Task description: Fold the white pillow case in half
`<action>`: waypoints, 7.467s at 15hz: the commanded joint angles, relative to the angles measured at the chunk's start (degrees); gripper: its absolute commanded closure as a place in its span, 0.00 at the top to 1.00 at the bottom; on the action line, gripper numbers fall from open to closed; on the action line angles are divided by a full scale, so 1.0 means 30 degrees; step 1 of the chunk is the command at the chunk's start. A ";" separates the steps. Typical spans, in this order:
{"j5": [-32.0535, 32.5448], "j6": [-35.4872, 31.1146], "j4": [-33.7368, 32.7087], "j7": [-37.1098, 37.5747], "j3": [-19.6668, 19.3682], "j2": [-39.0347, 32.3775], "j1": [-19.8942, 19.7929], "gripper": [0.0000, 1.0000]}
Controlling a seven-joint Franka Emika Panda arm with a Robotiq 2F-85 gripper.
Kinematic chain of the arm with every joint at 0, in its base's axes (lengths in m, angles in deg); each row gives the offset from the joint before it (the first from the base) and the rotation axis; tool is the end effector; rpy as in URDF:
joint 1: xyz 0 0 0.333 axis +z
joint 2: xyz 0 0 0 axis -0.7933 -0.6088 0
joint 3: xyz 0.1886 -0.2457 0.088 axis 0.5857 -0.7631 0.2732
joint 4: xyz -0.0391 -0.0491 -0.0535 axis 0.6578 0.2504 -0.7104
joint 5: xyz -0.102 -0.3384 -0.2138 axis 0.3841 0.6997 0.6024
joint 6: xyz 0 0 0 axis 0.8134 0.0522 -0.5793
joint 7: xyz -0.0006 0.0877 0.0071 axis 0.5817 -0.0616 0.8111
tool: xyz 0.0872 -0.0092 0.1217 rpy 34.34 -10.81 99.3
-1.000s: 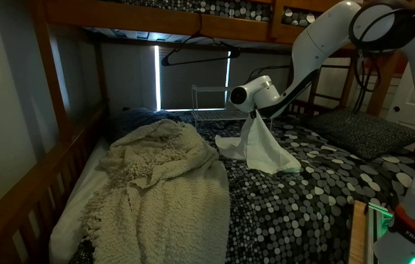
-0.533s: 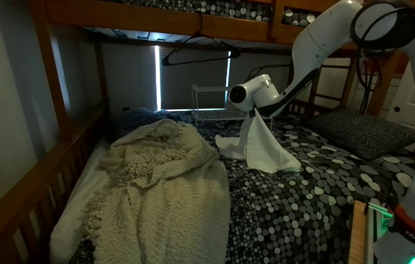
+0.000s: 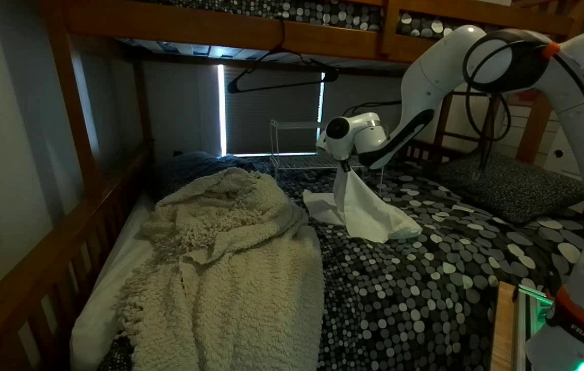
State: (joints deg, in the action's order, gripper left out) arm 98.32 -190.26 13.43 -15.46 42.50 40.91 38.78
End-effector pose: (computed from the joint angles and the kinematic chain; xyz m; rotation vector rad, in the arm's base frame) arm 0.7031 -0.2549 0.2637 1.9146 0.9228 -0.0374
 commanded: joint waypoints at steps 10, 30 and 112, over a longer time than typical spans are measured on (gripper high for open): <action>-1.4119 -0.4861 -1.0805 -0.8626 0.0873 -0.9424 -0.2574 0.00; -1.6554 0.8199 -1.4144 -0.9018 0.2817 -0.9258 -0.1491 1.00; -1.5863 0.2315 0.4098 0.9604 -0.5055 -0.0658 0.6341 0.00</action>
State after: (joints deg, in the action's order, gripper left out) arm 44.78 -181.77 23.41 9.53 31.33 36.05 54.52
